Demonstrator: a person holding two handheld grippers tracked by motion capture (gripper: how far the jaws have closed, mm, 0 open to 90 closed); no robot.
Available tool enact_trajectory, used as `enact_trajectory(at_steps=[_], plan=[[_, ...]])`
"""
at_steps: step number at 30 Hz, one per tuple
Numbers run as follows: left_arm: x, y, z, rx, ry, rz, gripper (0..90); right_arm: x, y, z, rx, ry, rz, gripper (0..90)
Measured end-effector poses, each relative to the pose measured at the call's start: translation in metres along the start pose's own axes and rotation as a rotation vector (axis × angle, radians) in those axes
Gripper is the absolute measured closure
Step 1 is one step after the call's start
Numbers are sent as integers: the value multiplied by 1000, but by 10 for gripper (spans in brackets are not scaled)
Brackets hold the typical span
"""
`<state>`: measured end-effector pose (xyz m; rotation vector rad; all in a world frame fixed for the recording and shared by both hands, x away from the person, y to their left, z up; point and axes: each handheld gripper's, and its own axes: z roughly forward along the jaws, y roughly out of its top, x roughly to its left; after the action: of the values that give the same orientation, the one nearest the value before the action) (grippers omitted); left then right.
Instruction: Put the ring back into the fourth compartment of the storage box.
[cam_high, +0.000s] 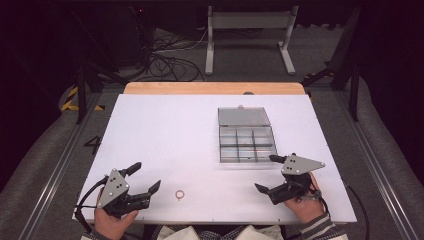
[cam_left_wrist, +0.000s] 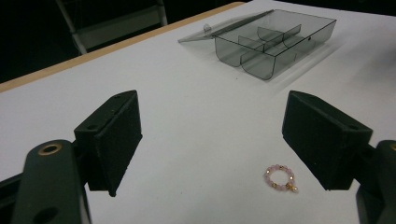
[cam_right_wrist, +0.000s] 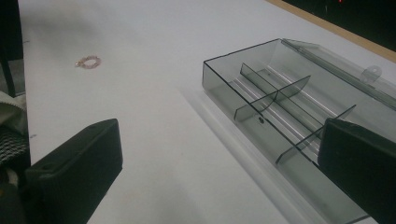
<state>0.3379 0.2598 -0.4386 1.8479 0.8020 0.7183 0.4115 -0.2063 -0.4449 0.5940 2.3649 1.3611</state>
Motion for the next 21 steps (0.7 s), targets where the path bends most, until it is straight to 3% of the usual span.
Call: enact_trajectory(at_steps=[13,21], plan=[[-1,0,1,5,9,14,206,1,5,3,2,10,-7,5],[-2,0,1,10,10,3,211,6,19,9,0,36,-15,4]])
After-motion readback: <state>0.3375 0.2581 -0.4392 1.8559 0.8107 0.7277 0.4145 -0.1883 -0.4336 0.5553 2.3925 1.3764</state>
